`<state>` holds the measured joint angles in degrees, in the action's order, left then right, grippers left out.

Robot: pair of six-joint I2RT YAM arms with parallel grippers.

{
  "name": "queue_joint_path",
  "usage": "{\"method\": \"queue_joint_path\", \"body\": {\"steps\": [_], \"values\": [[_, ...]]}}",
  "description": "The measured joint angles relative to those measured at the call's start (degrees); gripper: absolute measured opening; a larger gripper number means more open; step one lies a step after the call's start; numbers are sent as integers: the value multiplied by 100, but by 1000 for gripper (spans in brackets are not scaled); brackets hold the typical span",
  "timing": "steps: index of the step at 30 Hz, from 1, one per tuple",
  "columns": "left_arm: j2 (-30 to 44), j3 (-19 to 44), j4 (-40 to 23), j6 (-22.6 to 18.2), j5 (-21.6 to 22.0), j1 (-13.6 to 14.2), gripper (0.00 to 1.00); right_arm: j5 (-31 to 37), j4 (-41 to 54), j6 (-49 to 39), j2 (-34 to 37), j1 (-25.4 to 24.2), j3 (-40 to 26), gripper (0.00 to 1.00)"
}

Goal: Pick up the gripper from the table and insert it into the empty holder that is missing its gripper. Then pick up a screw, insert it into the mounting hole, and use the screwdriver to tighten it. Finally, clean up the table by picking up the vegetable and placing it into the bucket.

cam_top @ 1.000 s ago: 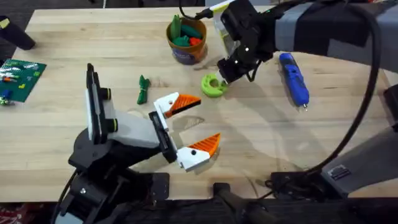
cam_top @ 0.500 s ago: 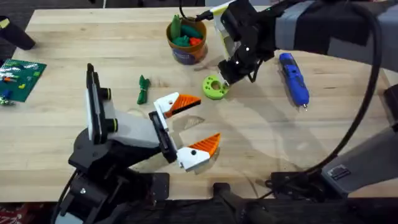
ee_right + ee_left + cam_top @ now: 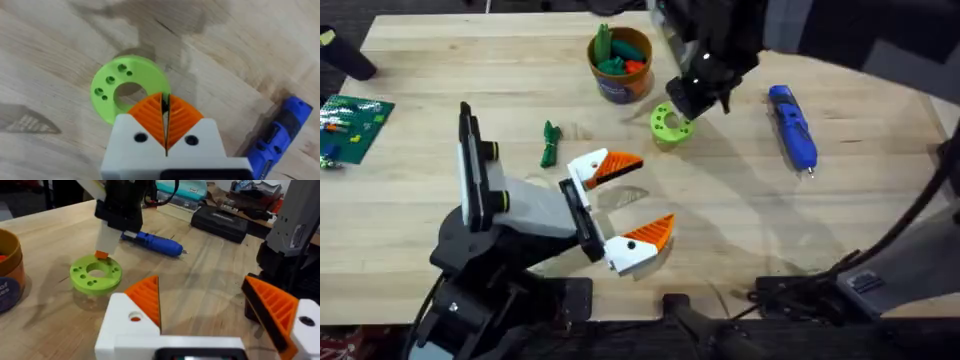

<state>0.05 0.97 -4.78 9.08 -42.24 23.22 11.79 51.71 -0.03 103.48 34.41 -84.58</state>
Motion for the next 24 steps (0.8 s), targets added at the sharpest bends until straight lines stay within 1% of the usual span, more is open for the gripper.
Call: {"method": "queue_joint_path", "body": {"steps": [3, 6, 14, 15, 17, 19, 20, 22, 24], "values": [[0, 0, -2, 0, 0, 0, 981, 171, -27, -2, 22, 123, -2, 6], [0, 0, 0, 0, 0, 0, 981, 235, 59, 2, 145, 125, -7, 6], [-1, 0, 0, 0, 0, 0, 981, 234, 53, 4, 795, 109, -7, 6], [0, 0, 0, 0, 0, 0, 981, 244, 53, 33, 885, 109, -7, 42], [-2, 0, -2, 1, 0, 0, 981, 337, 43, 31, 947, 109, -34, 288], [-1, 0, 0, 0, 0, 0, 981, 497, 82, 21, 951, 94, -69, 571], [-2, 0, 0, 0, 0, 0, 981, 538, 93, 18, 951, 65, -90, 647], [-2, 0, 0, 0, 0, 0, 981, 546, 106, 22, 951, 34, -103, 675], [-1, 0, 0, 0, 0, 0, 981, 548, 108, 20, 951, 35, -103, 666]]}}
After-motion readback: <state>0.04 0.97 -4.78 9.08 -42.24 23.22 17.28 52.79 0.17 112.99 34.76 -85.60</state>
